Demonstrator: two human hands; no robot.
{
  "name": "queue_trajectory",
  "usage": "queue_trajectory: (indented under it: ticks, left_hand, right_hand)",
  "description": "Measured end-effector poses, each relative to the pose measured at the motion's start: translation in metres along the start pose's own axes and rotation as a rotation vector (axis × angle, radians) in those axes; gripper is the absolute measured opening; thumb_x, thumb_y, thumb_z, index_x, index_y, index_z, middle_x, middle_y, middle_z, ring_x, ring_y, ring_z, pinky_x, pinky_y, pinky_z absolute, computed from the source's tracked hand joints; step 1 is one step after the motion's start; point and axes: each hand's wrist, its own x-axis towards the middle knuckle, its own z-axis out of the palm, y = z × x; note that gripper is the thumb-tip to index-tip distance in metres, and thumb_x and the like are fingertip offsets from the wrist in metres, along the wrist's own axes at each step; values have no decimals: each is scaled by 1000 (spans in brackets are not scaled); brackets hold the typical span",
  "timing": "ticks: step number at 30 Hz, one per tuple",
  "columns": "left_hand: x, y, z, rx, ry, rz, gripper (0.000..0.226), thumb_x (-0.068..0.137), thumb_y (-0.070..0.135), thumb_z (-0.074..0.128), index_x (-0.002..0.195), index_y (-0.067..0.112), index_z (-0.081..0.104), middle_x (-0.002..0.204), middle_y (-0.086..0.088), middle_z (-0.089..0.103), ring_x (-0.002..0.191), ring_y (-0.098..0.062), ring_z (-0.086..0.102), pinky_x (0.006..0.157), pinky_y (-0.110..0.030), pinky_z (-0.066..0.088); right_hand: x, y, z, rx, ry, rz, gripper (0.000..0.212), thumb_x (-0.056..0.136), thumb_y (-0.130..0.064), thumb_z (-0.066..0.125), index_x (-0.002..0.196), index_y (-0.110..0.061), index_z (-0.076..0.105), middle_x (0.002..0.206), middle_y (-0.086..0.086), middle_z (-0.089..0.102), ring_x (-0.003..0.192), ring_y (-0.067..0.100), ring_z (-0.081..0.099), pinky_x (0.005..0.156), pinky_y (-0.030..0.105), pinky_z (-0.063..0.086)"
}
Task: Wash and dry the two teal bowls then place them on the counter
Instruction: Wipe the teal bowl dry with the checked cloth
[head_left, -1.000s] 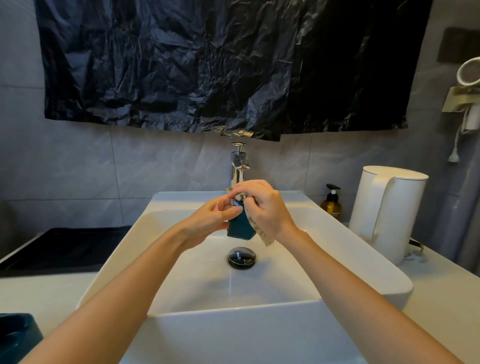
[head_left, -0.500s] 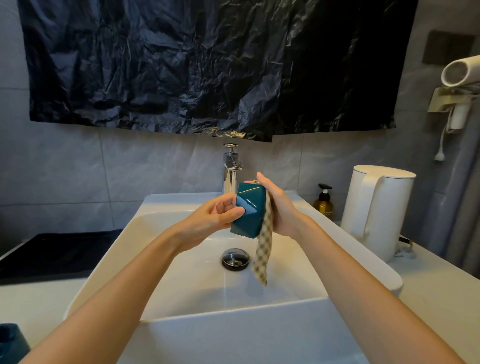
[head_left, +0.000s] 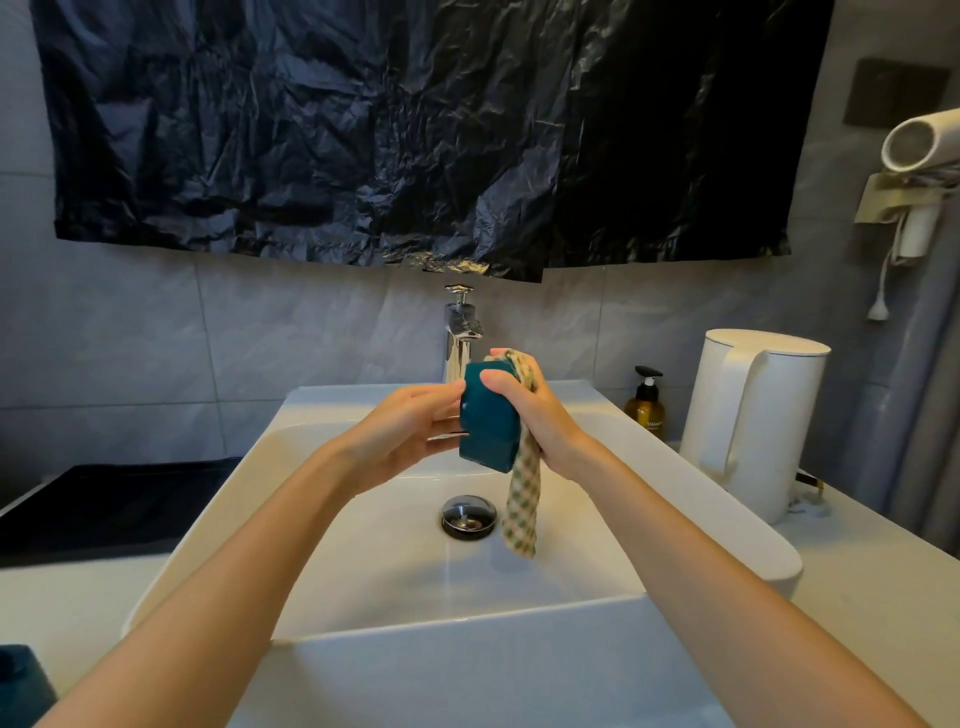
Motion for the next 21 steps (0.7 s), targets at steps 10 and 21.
queue_trajectory:
  ticks: [10,21]
  left_hand:
    - [-5,1,-6,-32,20,18,35,93,25,52,116,1,61,110,-12,68,101,-20,65,84,-28,54]
    - [0,-13,-1,195,57,25,25,95,18,53,113,2,60,109,-18,67,105,-27,64,90,-36,53]
  right_hand:
    - [3,9,8,-199,-97,-199,51,69,-69,62,115,-66,40,136,0,41,114,20,56,83,31,57]
    - [2,8,12,-736,-18,-469,38,101,-30,32,128,-29,59,128,-9,58,118,5,47,96,18,38]
